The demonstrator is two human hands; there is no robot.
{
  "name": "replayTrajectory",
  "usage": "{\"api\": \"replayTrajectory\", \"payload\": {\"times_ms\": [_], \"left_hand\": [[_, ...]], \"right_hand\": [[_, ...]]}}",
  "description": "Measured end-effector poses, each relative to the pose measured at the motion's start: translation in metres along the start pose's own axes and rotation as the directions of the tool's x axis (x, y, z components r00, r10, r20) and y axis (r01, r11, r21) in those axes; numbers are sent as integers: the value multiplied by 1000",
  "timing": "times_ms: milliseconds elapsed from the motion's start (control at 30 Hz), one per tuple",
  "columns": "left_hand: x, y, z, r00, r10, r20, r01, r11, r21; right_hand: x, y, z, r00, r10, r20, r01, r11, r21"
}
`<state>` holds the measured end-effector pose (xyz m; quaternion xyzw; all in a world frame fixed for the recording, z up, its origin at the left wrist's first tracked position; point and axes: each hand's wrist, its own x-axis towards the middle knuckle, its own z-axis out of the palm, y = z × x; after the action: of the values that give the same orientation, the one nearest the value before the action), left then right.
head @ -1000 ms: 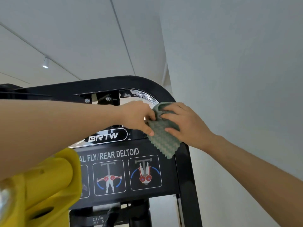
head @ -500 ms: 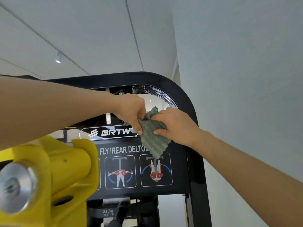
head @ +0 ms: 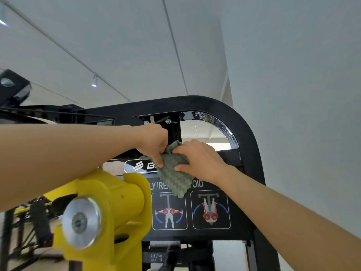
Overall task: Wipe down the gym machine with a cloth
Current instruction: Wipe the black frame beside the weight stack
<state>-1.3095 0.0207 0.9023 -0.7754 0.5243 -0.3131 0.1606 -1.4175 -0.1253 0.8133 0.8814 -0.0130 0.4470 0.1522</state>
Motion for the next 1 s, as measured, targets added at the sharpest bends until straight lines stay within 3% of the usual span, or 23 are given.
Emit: {"api": "replayTrajectory", "payload": {"times_ms": [233,467,633,833,1000], "left_hand": [[2,4,-1,999,52,16,-53,990,132],[11,23,-10,983,133,-126,-139,990,-35],[26,47,-22,971,182,-153,-199,974,-106],[45,77,-31,938,231,-257,-279,946,-167],[51,107,-29,856,235,-460,-358,912,-199]], "right_hand": [[-4,7,-2,999,38,30,-39,999,24],[-35,36,-20,1000,20,-23,-22,996,-86],[-75,67,-19,957,-130,-259,31,935,-353],[-114,97,-20,892,-253,-374,98,917,-387],[-144,115,-18,851,-171,-496,4,947,-320]]}}
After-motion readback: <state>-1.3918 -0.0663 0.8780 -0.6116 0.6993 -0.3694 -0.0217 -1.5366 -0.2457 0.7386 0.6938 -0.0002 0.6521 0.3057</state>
